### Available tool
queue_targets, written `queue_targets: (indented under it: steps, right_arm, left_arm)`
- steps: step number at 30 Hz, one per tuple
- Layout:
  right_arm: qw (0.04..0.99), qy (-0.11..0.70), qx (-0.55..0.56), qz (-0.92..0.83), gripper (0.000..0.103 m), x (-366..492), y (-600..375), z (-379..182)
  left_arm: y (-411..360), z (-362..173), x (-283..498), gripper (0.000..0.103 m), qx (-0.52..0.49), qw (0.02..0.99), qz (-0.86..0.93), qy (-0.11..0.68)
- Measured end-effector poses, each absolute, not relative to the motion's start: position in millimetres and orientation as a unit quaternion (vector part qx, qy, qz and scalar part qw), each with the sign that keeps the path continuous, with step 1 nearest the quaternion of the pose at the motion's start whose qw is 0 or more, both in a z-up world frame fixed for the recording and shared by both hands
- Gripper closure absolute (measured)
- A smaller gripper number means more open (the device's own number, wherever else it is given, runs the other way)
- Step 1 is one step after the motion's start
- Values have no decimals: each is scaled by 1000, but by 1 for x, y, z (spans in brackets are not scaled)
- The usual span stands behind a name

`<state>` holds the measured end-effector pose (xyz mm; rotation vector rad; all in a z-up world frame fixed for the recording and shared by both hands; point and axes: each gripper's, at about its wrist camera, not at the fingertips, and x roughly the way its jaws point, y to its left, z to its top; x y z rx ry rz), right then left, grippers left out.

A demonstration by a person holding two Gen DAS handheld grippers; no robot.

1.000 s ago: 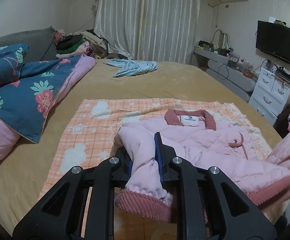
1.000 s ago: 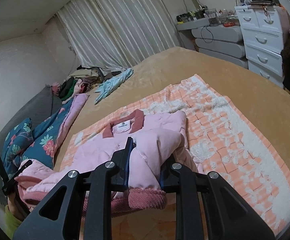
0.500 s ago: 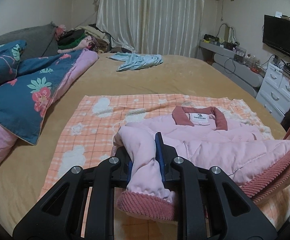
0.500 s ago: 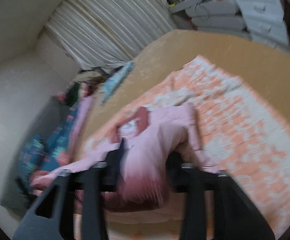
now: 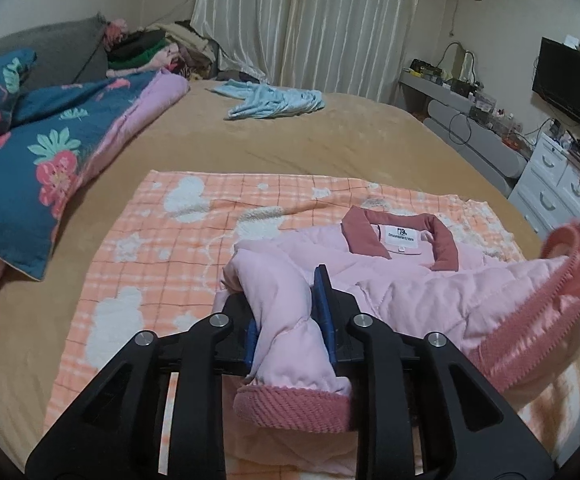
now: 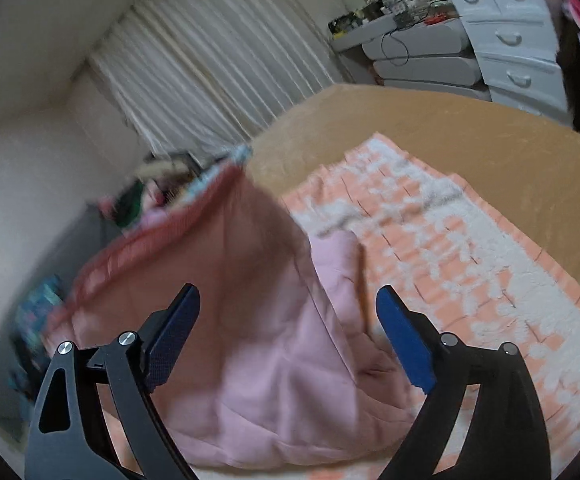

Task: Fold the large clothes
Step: 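Lay the hem over the collar and open both tools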

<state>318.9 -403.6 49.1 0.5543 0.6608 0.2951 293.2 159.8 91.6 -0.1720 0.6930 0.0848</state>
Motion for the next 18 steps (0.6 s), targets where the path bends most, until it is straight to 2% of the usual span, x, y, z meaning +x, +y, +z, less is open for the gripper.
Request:
queue_targets:
  steps: [3, 5, 6, 8, 9, 12, 14, 18]
  right_arm:
    - [898, 353, 226, 132, 14, 331, -385, 23]
    - [895, 366, 218, 132, 14, 334, -377, 9]
    - [893, 373, 215, 133, 14, 337, -373, 3]
    - [890, 381, 211, 134, 14, 341, -367, -5]
    - [889, 384, 209, 135, 14, 342, -365, -8]
    - [891, 388, 192, 135, 14, 343, -357, -12]
    - [897, 385, 174, 132, 14, 343, -353, -12]
    - [911, 366, 137, 129, 14, 337, -346, -3]
  left_arm:
    - [162, 88, 304, 75, -99, 933, 37, 345]
    - [163, 87, 309, 57, -109, 931, 29, 347]
    - [163, 86, 311, 54, -113, 930, 26, 348]
    - [160, 88, 313, 27, -112, 932, 21, 344]
    - [156, 91, 313, 22, -101, 935, 28, 338]
    - [150, 99, 310, 17, -87, 941, 20, 326]
    - [146, 102, 304, 10, -71, 945, 27, 318]
    - [148, 104, 292, 9, -46, 951, 45, 303]
